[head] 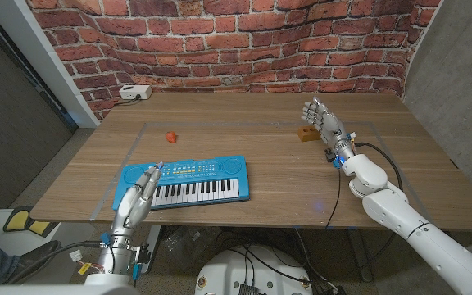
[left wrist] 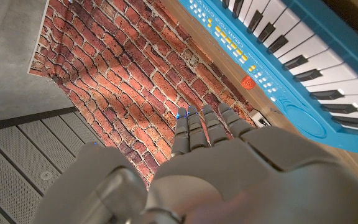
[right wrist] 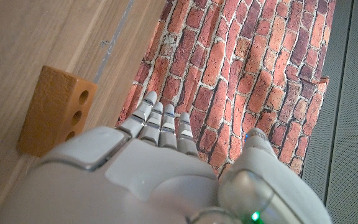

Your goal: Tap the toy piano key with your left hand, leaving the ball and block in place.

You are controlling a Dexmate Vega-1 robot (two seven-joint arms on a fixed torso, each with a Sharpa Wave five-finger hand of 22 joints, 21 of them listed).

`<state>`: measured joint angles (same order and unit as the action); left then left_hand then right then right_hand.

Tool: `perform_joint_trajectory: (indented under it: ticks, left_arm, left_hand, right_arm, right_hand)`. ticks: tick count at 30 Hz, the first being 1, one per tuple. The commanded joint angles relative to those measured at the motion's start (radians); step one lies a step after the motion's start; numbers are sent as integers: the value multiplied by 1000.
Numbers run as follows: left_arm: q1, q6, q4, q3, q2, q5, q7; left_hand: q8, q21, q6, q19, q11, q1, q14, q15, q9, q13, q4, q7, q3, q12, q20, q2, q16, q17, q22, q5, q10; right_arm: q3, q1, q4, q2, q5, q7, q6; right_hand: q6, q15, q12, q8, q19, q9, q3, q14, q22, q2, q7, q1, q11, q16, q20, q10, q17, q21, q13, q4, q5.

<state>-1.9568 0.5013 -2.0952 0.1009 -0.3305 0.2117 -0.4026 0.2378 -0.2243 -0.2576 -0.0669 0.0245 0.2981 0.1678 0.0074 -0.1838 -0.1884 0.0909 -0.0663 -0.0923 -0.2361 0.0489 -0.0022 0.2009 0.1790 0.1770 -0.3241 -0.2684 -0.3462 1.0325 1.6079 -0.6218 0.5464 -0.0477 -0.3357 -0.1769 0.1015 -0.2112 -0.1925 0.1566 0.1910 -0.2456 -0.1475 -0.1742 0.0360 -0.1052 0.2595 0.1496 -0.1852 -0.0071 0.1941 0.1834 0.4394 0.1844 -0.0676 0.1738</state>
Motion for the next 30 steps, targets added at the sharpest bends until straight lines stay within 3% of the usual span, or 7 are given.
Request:
perform_joint_trajectory:
  ticks: [1,24,30]
  left_arm:
    - [1,-105,-41,-16,18,165,-97]
    - [-25,-373,-127,-82,-27,437,-284]
    - [-22,-396,-129,-101,-58,437,-314]
  left_hand:
    - [9,0,-21,-14,-5,12,16,-2,-2,-3,3,1,-8,-8,3,-3,10,4,1,-1,-14]
    - [18,4,-88,-34,-18,32,60,-19,-2,-3,-2,11,-13,-13,-2,7,13,3,1,-2,-66]
    - [19,4,-100,-40,-24,37,74,-21,-2,-3,-3,12,-14,-14,-2,10,14,3,1,-3,-80]
  right_arm:
    - [-2,-8,-6,-3,6,8,13]
    - [-24,-40,-29,14,2,23,16]
    - [-28,-46,-43,18,5,36,7]
  right_hand:
    - [-13,3,-4,-5,11,1,0,-4,-4,6,-2,1,1,-4,-2,8,3,-7,4,-7,2]
    - [-12,4,-4,-4,12,1,0,-3,-4,7,-1,-1,0,-4,-1,8,4,-13,4,-8,2]
    - [-12,4,-4,-4,12,1,0,-3,-4,7,-2,-1,0,-4,0,8,4,-14,4,-9,2]
